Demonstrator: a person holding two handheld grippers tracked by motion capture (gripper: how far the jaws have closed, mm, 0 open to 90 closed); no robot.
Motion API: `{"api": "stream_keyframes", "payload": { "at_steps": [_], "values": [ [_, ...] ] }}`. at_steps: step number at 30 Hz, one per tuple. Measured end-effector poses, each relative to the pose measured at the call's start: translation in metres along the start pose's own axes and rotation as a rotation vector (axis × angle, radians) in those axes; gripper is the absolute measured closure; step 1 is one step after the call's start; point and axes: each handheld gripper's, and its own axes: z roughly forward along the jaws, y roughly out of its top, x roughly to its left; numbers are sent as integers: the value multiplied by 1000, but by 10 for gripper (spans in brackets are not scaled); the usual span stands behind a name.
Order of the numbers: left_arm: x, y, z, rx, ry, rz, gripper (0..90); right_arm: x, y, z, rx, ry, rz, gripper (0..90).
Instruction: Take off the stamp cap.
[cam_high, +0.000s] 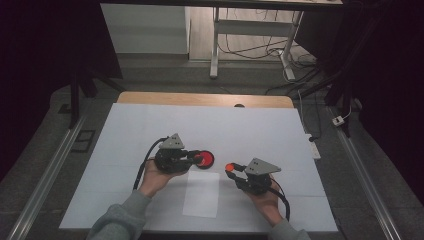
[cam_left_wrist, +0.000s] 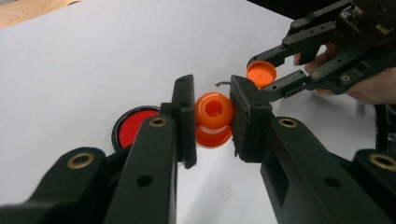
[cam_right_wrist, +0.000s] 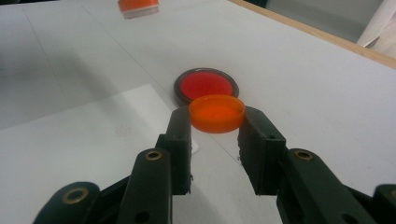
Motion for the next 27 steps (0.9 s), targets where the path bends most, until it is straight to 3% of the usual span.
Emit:
{"api": "stream_keyframes", "payload": {
  "at_steps": [19, 27],
  "values": [
    [0, -1, 0, 6, -8, 1, 725, -8, -10, -17, -1, -31, 11, 647],
    [1, 0, -3, -5, -4, -3, 725, -13, -16, -33, -1, -66, 27, 647]
  ]
}}
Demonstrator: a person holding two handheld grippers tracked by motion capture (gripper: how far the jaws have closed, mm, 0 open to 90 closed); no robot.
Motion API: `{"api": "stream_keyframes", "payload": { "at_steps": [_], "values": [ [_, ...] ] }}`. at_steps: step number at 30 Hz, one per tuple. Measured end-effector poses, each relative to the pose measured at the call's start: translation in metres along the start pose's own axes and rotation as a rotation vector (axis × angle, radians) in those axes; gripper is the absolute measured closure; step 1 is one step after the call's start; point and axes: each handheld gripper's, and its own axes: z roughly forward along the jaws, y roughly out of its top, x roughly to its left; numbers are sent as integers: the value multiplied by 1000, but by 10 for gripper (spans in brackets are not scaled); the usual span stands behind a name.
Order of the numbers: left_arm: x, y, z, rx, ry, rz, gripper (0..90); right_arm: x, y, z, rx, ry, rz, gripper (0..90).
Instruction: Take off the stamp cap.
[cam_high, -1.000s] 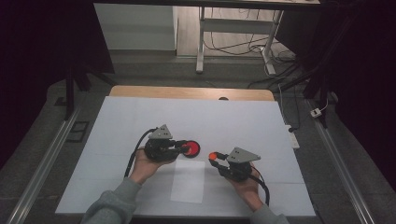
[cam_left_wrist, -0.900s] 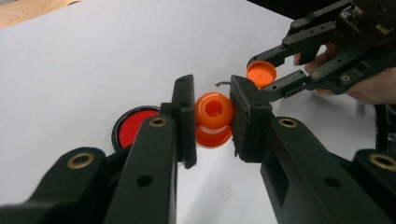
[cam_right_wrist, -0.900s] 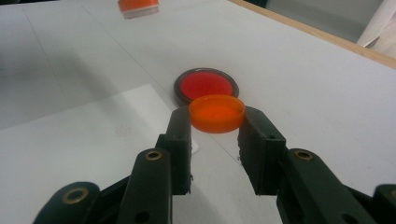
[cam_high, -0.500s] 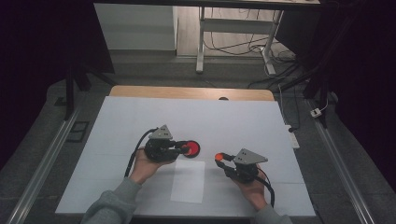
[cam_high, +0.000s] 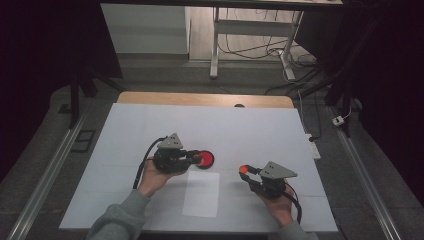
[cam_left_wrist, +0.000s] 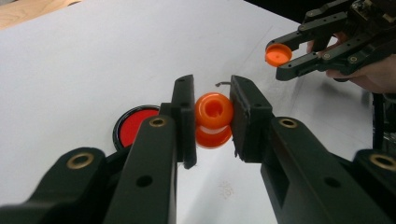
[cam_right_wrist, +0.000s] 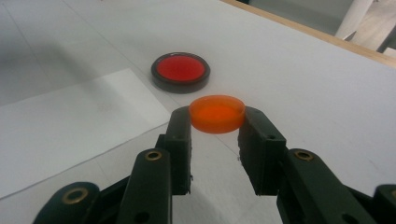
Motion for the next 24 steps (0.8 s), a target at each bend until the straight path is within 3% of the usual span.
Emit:
{"api": "stream_keyframes", "payload": {
  "at_steps": [16, 24],
  "values": [
    [3, 1, -6, -17, 10, 2, 725, -17, -14, -31, -3, -50, 37, 647],
    [8, 2, -11, -30, 15, 0, 725, -21, -17, -35, -3, -61, 47, 646]
  ]
}}
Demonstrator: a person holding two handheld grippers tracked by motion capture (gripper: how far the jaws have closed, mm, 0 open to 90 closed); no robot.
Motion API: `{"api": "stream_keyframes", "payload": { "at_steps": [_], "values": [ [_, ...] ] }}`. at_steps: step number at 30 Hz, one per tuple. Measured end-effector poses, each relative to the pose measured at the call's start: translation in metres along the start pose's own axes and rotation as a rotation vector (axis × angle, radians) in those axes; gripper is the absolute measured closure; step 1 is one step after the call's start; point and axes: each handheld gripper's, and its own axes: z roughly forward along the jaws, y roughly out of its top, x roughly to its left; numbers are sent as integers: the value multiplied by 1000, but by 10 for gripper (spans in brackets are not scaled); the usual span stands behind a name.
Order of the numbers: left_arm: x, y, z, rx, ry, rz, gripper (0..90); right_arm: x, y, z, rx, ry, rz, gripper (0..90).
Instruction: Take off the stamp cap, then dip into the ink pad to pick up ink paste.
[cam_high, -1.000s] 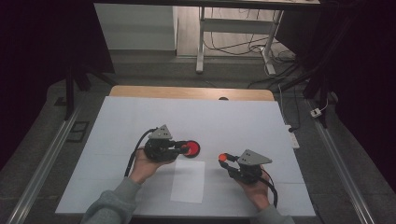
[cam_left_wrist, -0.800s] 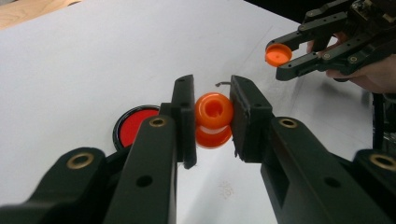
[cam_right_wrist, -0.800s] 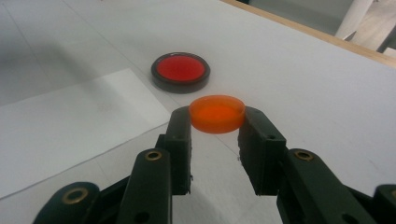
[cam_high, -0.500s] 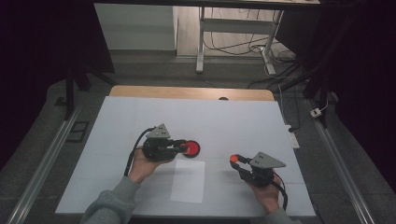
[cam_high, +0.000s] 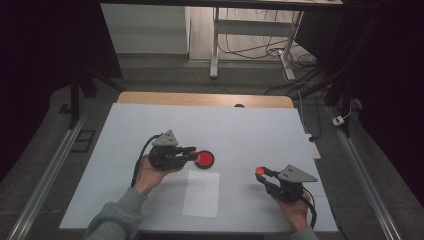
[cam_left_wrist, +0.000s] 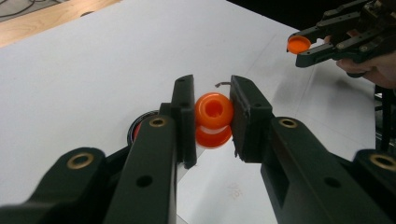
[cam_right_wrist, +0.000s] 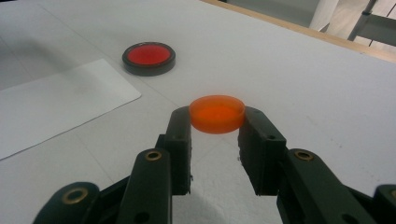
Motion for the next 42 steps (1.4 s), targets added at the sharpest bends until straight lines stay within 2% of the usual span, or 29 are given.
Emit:
{"api": "stream_keyframes", "payload": {
  "at_steps": [6, 27, 32, 37, 42],
  "values": [
    [0, 2, -1, -5, 0, 2, 724, 1, 0, 1, 6, 7, -17, 647],
    [2, 14, 7, -6, 8, 26, 724, 0, -5, -5, 0, 3, -7, 647],
    [5, 15, 10, -2, 13, 21, 724, 0, -5, -6, 3, 1, -10, 647],
    [9, 18, 16, 5, 11, 27, 724, -1, -5, -6, 8, 3, -10, 647],
    [12, 28, 29, 5, 3, 39, 724, -2, -6, -5, 6, 4, -4, 646]
  ]
}}
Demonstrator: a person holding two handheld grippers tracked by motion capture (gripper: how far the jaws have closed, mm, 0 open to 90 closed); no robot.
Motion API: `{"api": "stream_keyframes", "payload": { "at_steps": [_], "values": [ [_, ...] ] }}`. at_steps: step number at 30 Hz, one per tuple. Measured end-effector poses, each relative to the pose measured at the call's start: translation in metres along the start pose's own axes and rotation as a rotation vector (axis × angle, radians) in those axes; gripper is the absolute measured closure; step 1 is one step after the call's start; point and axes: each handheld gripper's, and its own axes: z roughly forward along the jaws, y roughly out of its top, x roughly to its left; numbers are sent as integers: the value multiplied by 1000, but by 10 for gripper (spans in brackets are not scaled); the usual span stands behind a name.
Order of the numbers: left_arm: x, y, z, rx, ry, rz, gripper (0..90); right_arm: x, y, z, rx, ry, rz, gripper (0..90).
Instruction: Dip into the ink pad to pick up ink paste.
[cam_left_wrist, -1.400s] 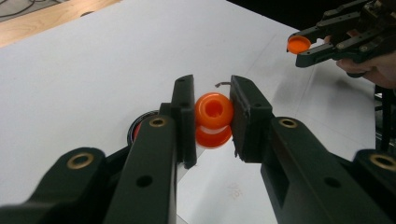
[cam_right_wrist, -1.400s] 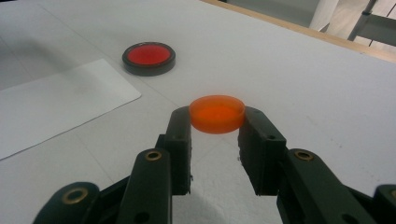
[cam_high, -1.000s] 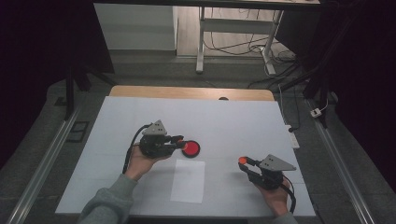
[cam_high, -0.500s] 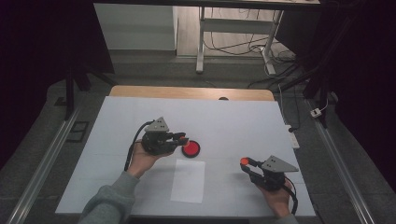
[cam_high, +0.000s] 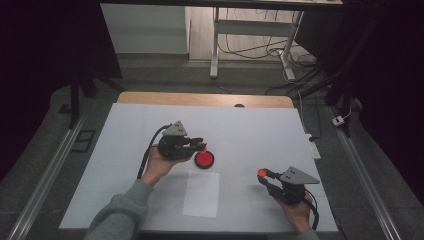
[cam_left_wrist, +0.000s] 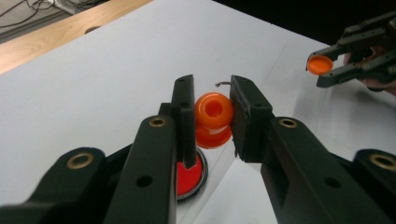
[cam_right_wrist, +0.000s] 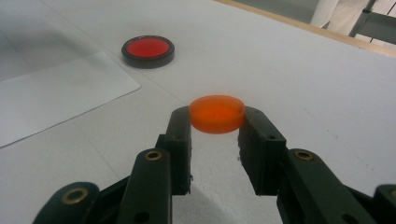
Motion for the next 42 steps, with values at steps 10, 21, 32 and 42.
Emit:
{"api": "stream_keyframes", "payload": {
  "at_steps": [10, 21, 32, 42],
  "values": [
    [11, -2, 24, 2, -4, -25, 724, -1, 0, -2, -1, -11, 3, 646],
    [20, -8, 35, 64, 16, -39, 725, -1, 2, -3, -6, -21, 0, 646],
    [24, -14, 38, 115, 7, -37, 724, -1, 2, -1, -1, -18, -3, 646],
    [19, -23, 51, 170, 23, -7, 724, -1, 1, -1, 2, -18, -2, 646]
  ]
}}
